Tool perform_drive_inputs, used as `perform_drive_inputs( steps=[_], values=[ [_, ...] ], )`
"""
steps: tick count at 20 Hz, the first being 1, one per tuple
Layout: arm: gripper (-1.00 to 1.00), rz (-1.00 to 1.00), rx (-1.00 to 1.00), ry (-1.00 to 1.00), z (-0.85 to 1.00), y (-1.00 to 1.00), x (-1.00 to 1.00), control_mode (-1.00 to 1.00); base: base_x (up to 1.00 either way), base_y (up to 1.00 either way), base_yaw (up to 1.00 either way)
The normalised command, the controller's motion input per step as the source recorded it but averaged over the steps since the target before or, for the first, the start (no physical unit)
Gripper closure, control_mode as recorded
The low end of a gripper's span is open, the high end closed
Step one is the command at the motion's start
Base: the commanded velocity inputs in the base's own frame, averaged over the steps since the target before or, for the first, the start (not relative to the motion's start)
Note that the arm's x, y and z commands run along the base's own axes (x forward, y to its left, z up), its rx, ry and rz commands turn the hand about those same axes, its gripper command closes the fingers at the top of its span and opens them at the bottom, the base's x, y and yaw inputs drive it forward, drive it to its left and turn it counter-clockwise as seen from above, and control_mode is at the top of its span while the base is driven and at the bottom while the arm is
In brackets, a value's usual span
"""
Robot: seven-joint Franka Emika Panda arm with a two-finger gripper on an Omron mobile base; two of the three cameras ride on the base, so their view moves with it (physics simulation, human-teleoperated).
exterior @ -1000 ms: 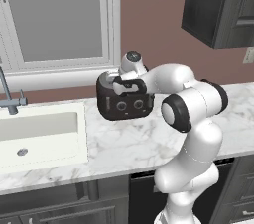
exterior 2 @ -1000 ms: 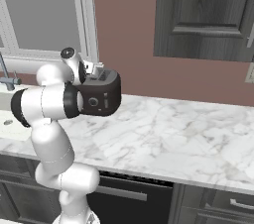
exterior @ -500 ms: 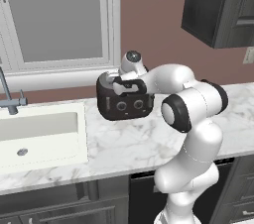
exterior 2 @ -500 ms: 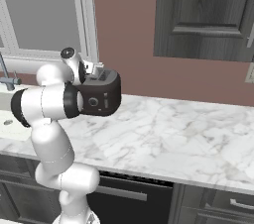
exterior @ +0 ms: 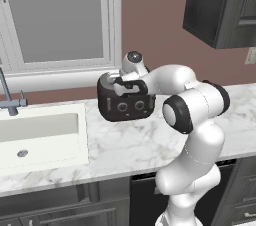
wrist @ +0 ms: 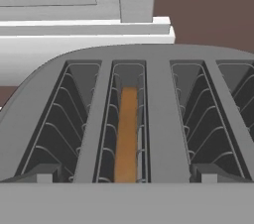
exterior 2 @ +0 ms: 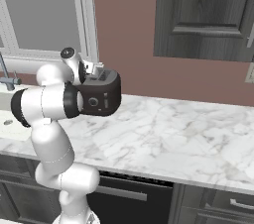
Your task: Start the toaster. Once the lever pops up, take the bread to the plate on the dining counter.
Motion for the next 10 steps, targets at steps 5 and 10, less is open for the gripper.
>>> perform_drive_inputs(
  steps=[5,10],
  values=[
    [-1.0,0.0,0.0,0.0,0.0,0.0,0.0,-1.0,0.0,0.0,0.0],
    [-1.0,0.0,0.0,0.0,0.0,0.0,0.0,-1.0,0.0,0.0,0.0]
  ],
)
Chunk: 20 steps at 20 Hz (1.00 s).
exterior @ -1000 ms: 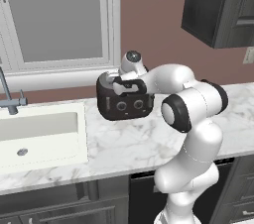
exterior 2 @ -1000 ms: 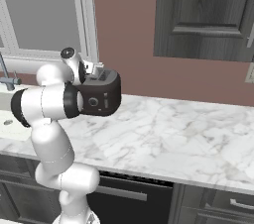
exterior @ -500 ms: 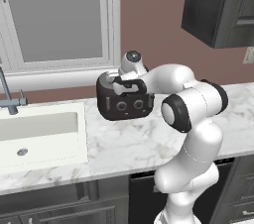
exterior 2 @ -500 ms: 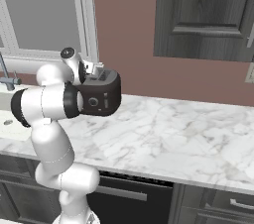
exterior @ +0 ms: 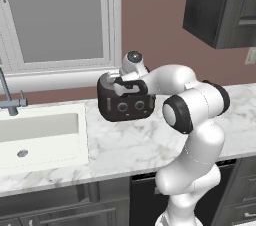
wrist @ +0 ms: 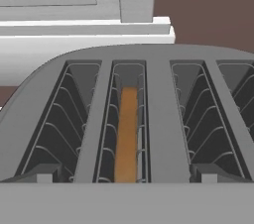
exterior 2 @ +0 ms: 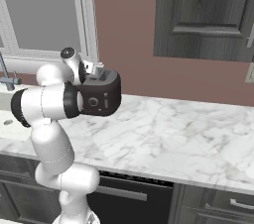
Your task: Start the toaster. Once the lever pops up, take the bread to the plate on the dining counter.
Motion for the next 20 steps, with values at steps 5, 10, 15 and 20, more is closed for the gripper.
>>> perform_drive_inputs(
  steps=[5,10,15,20],
  values=[
    [-1.0,0.0,0.0,0.0,0.0,0.0,0.0,-1.0,0.0,0.0,0.0],
    [-1.0,0.0,0.0,0.0,0.0,0.0,0.0,-1.0,0.0,0.0,0.0],
    [-1.0,0.0,0.0,0.0,0.0,0.0,0.0,-1.0,0.0,0.0,0.0],
    [-1.0,0.0,0.0,0.0,0.0,0.0,0.0,-1.0,0.0,0.0,0.0]
  ],
)
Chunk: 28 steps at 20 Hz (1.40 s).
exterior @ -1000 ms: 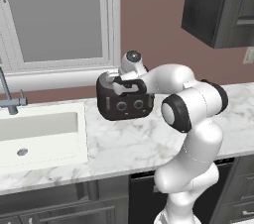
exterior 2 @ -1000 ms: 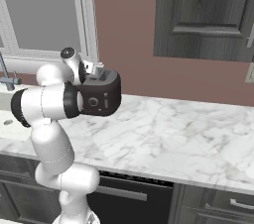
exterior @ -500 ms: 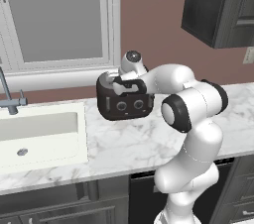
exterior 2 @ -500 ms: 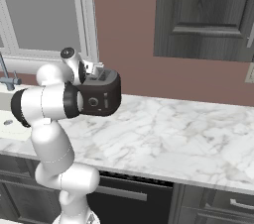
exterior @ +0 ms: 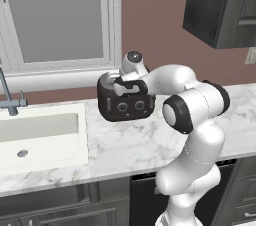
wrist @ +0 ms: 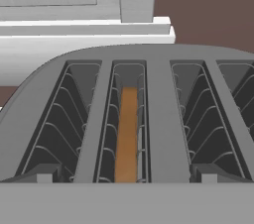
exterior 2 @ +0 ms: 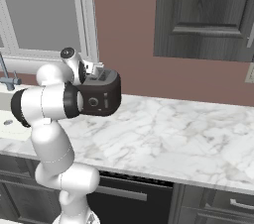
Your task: Start the toaster. Once the lever pops up, take the bread to the plate on the dining counter.
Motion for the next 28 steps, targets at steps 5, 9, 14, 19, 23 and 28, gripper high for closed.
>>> perform_drive_inputs(
  steps=[5,9,14,19,23,28],
  values=[
    [-1.0,0.0,0.0,0.0,0.0,0.0,0.0,-1.0,0.0,0.0,0.0],
    [-1.0,0.0,0.0,0.0,0.0,0.0,0.0,-1.0,0.0,0.0,0.0],
    [-1.0,0.0,0.0,0.0,0.0,0.0,0.0,-1.0,0.0,0.0,0.0],
    [-1.0,0.0,0.0,0.0,0.0,0.0,0.0,-1.0,0.0,0.0,0.0],
    [-1.0,0.0,0.0,0.0,0.0,0.0,0.0,-1.0,0.0,0.0,0.0],
    [-1.0,0.0,0.0,0.0,0.0,0.0,0.0,-1.0,0.0,0.0,0.0]
  ],
)
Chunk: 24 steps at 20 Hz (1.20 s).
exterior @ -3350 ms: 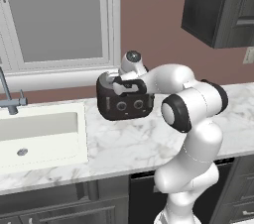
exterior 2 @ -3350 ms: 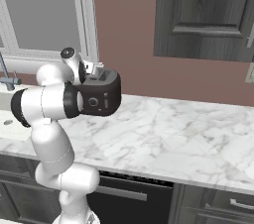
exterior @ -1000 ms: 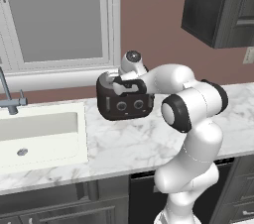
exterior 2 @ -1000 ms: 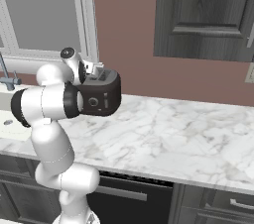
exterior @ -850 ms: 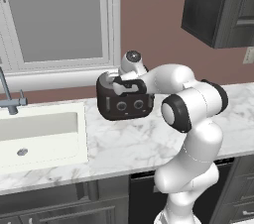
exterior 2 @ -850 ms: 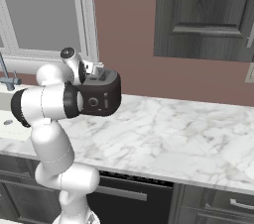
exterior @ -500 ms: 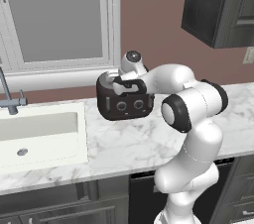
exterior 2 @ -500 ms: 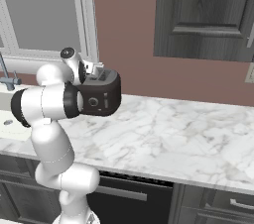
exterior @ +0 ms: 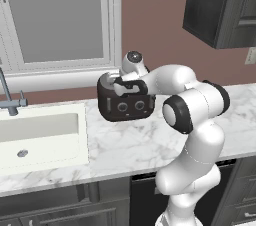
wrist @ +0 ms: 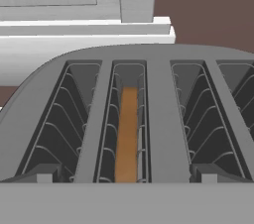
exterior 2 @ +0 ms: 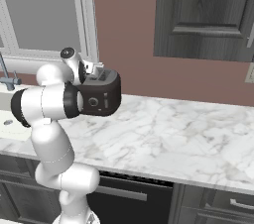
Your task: Start the toaster. Once the lever pops up, take the bread to the plate on the dining counter.
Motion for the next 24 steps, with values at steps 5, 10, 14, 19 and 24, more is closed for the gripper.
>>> perform_drive_inputs(
  steps=[5,10,14,19,24],
  values=[
    [-1.0,0.0,0.0,0.0,0.0,0.0,0.0,-1.0,0.0,0.0,0.0],
    [-1.0,0.0,0.0,0.0,0.0,0.0,0.0,-1.0,0.0,0.0,0.0],
    [-1.0,0.0,0.0,0.0,0.0,0.0,0.0,-1.0,0.0,0.0,0.0],
    [-1.0,0.0,0.0,0.0,0.0,0.0,0.0,-1.0,0.0,0.0,0.0],
    [-1.0,0.0,0.0,0.0,0.0,0.0,0.0,-1.0,0.0,0.0,0.0]
  ],
)
